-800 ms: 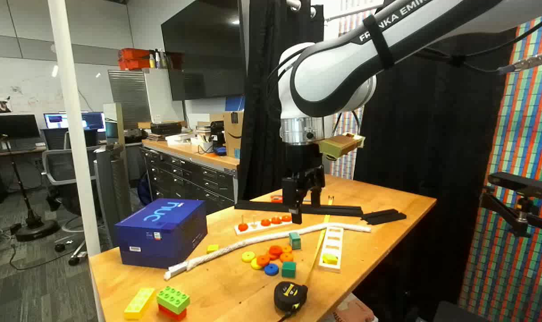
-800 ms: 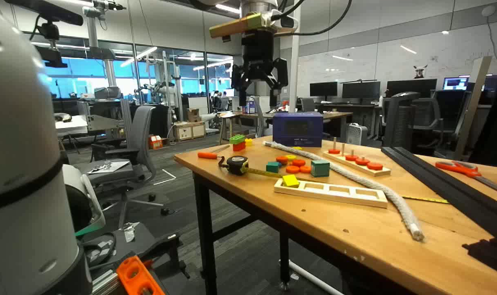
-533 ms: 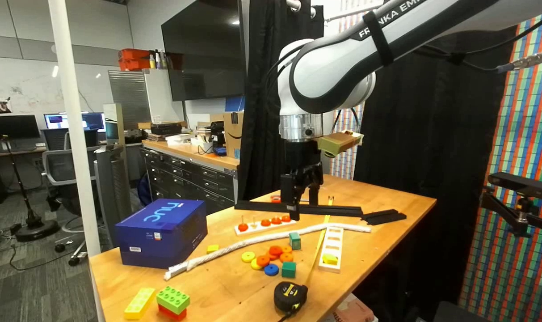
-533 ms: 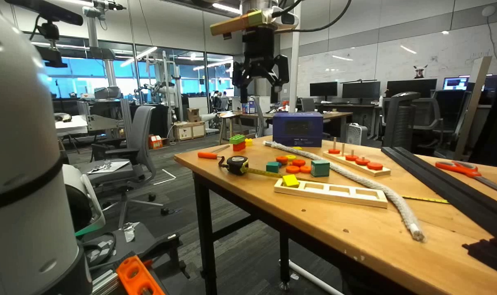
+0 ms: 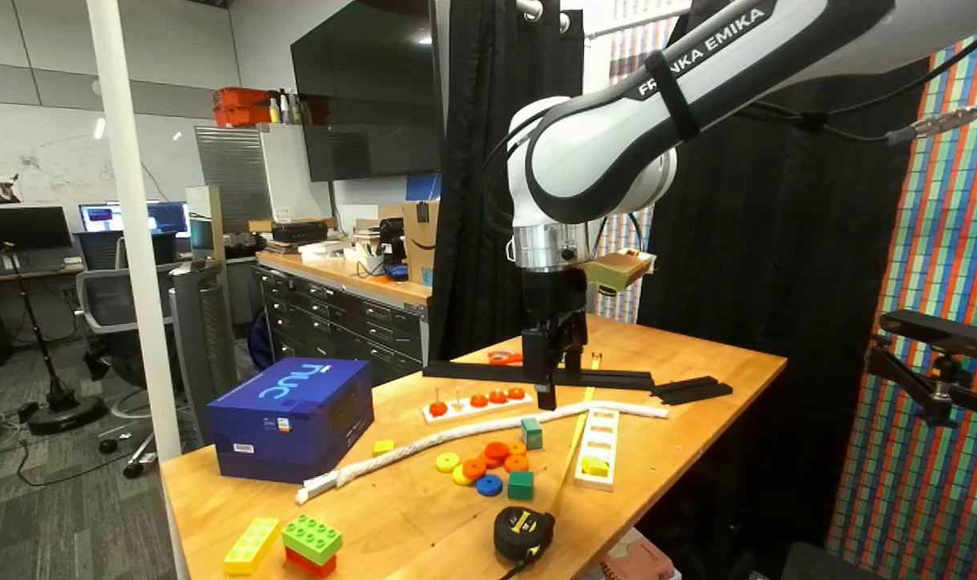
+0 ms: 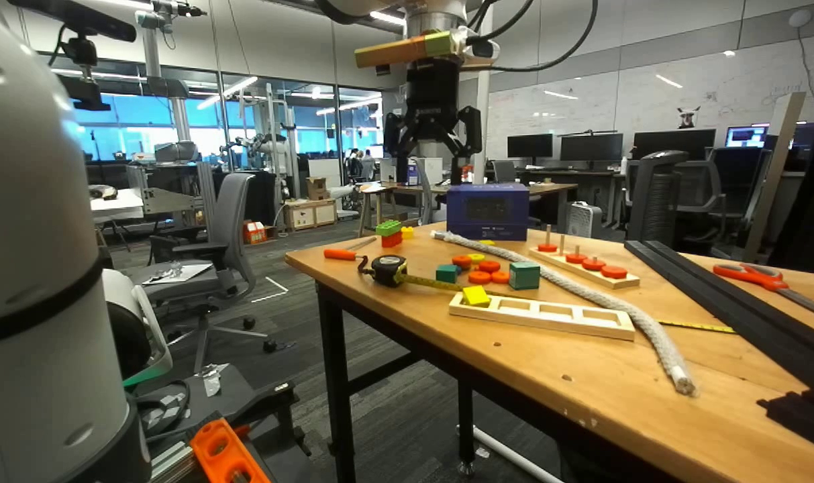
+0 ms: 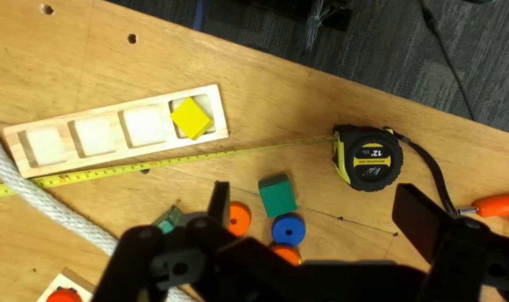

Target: Put the square yellow block properly in the wooden board

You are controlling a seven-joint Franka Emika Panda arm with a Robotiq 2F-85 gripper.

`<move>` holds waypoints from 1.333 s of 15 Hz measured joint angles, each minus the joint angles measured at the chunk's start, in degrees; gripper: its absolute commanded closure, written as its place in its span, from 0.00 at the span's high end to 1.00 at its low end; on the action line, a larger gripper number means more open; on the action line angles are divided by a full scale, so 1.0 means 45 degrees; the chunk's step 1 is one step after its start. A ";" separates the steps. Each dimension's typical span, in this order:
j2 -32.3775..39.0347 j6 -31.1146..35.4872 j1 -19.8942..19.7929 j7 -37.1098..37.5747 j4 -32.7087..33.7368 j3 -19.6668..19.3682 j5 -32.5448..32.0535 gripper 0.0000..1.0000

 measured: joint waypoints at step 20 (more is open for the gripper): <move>0.1982 0.0629 -0.0629 -1.0890 -0.0740 -0.2400 0.1386 1.00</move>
